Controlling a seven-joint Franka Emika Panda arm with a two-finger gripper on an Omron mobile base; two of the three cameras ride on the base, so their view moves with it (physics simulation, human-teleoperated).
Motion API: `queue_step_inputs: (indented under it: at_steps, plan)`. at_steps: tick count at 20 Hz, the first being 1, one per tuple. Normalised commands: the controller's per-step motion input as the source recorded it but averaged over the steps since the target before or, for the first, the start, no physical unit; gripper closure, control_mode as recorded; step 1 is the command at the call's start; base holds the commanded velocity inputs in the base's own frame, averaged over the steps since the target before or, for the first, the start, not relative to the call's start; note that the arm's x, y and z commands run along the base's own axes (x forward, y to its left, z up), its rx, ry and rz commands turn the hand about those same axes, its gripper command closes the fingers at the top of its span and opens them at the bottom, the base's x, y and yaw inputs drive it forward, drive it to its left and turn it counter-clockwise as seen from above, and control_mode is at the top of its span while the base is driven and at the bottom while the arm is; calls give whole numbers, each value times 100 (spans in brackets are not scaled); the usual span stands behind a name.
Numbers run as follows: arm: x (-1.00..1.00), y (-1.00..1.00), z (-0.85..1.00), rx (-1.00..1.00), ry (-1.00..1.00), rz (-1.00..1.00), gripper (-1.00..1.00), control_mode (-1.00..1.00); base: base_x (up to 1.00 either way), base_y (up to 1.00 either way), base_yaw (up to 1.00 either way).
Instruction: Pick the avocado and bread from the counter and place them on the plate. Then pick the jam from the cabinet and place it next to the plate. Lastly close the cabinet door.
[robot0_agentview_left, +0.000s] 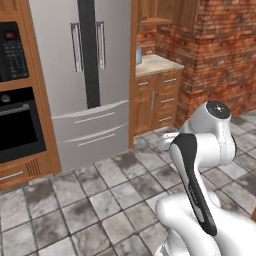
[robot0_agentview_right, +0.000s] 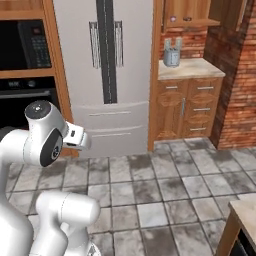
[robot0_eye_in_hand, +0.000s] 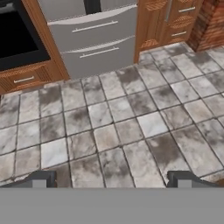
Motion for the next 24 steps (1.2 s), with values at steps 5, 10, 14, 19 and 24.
queue_step_inputs:
  at_steps: [5, 10, 14, 19, 24]
  plan:
    - [0, 0, 0, 0, 0, 0, -100, 100, 59, -17, 5]
    - [0, 0, 0, 0, 0, 0, -100, 100, 52, -28, 8]
    - [0, 0, 0, 0, 0, 0, -100, 100, 51, -38, 11]
    - [0, 0, 0, 0, 0, 0, -100, 100, 48, -37, 10]
    - [0, 0, 0, 0, 0, 0, -100, 100, 55, -31, 7]
